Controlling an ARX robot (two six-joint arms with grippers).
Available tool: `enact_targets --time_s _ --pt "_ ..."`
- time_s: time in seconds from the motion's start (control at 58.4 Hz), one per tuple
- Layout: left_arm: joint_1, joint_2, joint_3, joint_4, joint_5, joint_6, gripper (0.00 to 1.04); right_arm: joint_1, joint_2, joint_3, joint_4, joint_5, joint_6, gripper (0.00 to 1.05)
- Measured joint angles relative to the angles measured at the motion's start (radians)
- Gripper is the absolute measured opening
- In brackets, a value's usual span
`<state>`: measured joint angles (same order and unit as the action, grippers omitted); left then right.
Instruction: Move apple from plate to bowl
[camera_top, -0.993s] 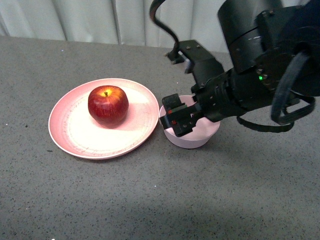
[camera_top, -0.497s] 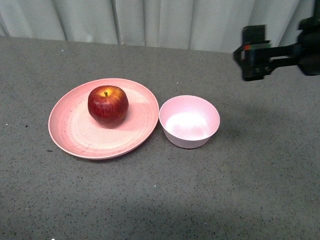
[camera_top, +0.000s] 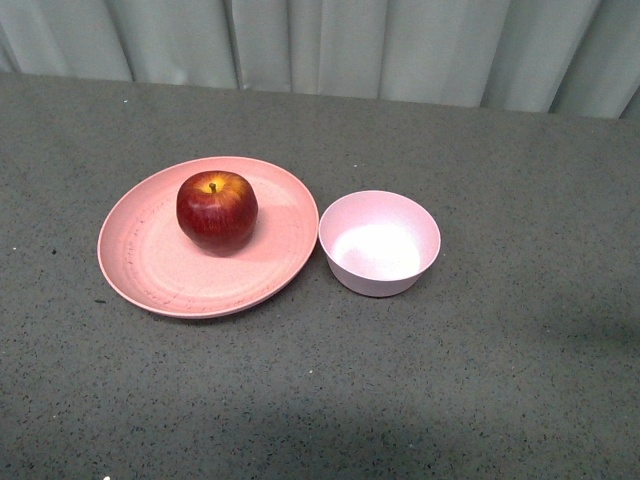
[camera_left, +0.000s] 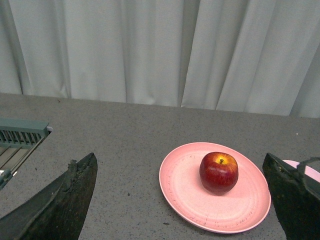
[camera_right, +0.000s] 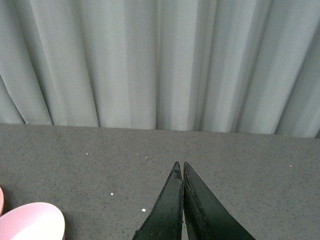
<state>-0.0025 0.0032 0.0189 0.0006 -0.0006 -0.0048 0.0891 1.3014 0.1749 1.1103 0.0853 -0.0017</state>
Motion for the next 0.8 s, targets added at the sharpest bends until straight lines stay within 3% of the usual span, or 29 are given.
enact_targets --time_s 0.308,0.805 --pt "0.0 0.0 0.0 0.0 0.0 0.0 0.98 -0.085 -0.237 -0.098 -0.141 -0.079 -0.001 0.01" --pt "0.0 0.0 0.0 0.0 0.0 0.0 0.98 -0.087 -0.596 -0.164 -0.428 -0.084 -0.001 0.01"
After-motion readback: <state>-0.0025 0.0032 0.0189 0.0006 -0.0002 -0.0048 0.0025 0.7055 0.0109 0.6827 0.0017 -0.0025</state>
